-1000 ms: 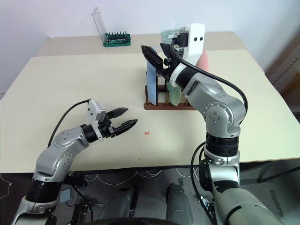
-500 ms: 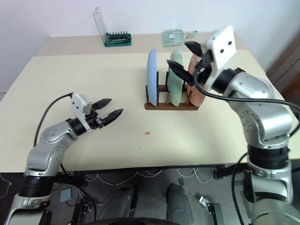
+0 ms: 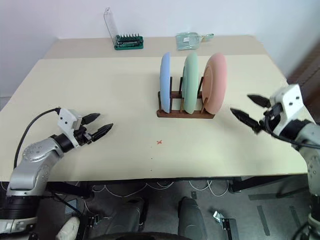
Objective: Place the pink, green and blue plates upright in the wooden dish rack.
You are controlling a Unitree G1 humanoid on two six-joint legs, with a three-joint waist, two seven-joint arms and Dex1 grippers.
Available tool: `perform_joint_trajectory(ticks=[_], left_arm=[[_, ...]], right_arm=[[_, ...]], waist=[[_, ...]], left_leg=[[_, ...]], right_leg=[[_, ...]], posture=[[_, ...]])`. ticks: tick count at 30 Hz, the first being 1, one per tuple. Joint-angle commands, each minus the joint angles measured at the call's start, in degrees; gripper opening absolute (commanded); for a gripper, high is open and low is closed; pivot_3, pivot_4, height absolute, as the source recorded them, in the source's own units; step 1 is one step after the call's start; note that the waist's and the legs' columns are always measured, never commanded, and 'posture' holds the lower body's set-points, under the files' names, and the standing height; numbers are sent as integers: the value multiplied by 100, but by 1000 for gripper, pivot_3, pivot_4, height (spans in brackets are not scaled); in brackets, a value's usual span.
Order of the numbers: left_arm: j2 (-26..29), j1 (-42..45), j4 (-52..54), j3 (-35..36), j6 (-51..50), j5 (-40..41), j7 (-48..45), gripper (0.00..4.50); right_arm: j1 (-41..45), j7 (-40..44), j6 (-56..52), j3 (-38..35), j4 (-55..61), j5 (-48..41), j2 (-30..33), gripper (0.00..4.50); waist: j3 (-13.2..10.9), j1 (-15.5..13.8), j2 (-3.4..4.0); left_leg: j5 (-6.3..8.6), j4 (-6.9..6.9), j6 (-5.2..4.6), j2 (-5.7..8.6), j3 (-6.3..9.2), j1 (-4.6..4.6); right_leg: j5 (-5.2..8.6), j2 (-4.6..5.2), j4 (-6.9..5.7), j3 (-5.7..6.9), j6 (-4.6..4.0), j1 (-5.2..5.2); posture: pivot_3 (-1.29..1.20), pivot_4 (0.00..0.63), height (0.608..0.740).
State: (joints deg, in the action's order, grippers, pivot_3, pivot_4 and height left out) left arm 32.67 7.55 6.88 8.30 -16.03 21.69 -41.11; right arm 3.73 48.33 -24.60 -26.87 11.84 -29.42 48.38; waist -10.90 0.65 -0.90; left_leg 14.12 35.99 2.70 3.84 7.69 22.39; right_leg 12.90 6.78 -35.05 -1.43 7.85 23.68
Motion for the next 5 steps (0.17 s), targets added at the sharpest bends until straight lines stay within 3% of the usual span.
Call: perform_joint_trajectory(ticks=[1, 5], left_arm=[[-20, 58, 166, -33, 7, -6, -11, 3568], [-100, 43, 175, -102, -9, -36, 89, 3568]], right_arm=[[18, -11, 247, -51, -45, 60, -58, 3502], [164, -8, 349, 183, -214, 130, -133, 3502]], waist=[[0, 23, 0], [0, 17, 1]], left_leg=[[0, 0, 0, -2, -3, -2], [0, -1, 0, -9, -3, -3]], right_leg=[[0, 0, 0, -1, 0, 0], [1, -5, 0, 0, 0, 0]], posture=[[0, 150, 740], [0, 150, 740]])
